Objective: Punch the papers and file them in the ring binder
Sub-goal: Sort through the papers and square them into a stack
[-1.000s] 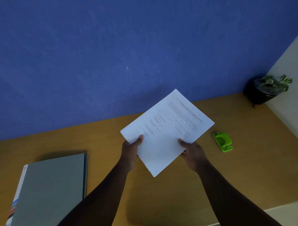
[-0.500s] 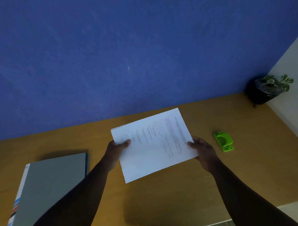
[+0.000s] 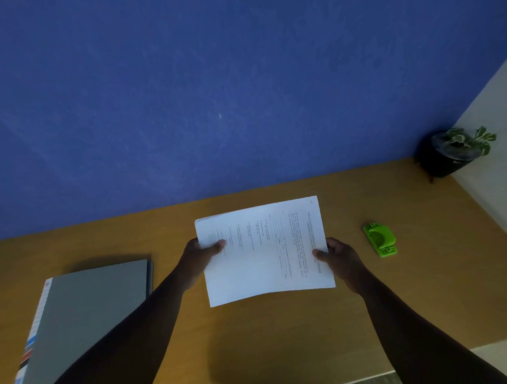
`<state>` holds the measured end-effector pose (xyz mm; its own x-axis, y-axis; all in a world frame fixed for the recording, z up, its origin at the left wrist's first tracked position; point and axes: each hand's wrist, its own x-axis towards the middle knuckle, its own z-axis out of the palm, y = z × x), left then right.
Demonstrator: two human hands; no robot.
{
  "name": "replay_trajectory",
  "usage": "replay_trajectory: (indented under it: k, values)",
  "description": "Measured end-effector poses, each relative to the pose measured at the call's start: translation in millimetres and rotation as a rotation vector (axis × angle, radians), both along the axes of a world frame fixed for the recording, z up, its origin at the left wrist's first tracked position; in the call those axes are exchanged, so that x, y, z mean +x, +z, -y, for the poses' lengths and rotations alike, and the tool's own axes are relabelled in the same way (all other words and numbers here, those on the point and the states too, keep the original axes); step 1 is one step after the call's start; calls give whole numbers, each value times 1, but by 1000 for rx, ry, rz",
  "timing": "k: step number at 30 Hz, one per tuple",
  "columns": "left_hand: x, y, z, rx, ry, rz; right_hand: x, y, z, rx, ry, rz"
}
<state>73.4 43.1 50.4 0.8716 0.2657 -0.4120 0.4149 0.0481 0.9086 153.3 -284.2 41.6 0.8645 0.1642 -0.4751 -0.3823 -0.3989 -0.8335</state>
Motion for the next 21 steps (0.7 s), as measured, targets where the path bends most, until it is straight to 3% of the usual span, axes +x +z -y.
replay_trajectory:
  k: [11, 21]
  values:
    - [10, 8, 19, 22, 139, 161, 1, 7, -8, -157, -94, 151]
    - [3, -14, 22, 158, 20, 55, -7, -4, -8, -245, -81, 105]
